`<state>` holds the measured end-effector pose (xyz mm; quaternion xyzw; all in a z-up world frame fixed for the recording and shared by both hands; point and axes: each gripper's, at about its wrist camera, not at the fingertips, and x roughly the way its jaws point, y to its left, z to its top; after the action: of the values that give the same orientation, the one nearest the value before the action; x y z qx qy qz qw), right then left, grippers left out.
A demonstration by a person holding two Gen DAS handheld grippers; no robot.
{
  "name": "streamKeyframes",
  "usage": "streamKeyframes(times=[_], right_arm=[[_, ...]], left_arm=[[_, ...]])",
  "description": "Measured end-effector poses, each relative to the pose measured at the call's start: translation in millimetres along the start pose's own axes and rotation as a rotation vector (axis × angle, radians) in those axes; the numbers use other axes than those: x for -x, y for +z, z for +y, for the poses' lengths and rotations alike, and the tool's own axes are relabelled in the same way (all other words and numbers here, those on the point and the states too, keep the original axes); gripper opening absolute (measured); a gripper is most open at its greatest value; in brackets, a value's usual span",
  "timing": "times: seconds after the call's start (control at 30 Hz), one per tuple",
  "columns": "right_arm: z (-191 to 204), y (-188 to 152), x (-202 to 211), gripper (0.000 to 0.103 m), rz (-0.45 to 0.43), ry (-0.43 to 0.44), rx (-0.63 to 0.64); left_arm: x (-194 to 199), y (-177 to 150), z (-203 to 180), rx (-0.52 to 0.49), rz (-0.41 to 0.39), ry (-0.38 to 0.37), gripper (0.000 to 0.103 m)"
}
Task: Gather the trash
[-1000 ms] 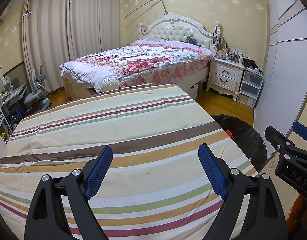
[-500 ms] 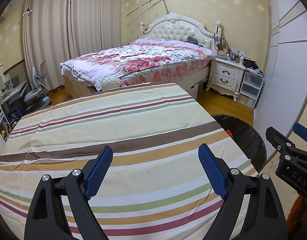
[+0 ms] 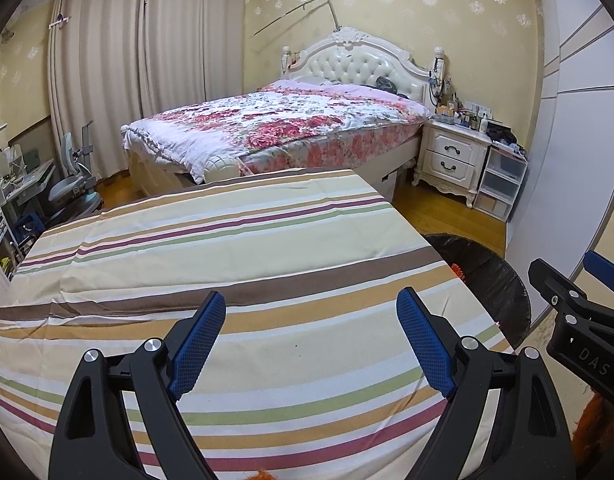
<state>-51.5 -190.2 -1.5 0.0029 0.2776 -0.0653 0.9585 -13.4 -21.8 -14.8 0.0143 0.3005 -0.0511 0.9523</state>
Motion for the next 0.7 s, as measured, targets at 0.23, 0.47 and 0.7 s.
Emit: streamKeyframes(times=[0.23,0.47,0.7], right_arm=[[1.0,-0.3,0.0,0.087,0.000,0.000,0.001],[1.0,-0.1,0.0,0.087,0.000,0.000,0.001],[1.4,0.0,0.0,0.087,0.000,0.000,0.002]], left_arm=[[1.5,0.2,-3.0,-0.009,0.007,-0.033,0.085],[1.0,-1.6,-2.9,-0.003,0.018,-0.041,0.087],[0.9,-2.4,-2.5,0.001,0.026,-0.029,0.087]])
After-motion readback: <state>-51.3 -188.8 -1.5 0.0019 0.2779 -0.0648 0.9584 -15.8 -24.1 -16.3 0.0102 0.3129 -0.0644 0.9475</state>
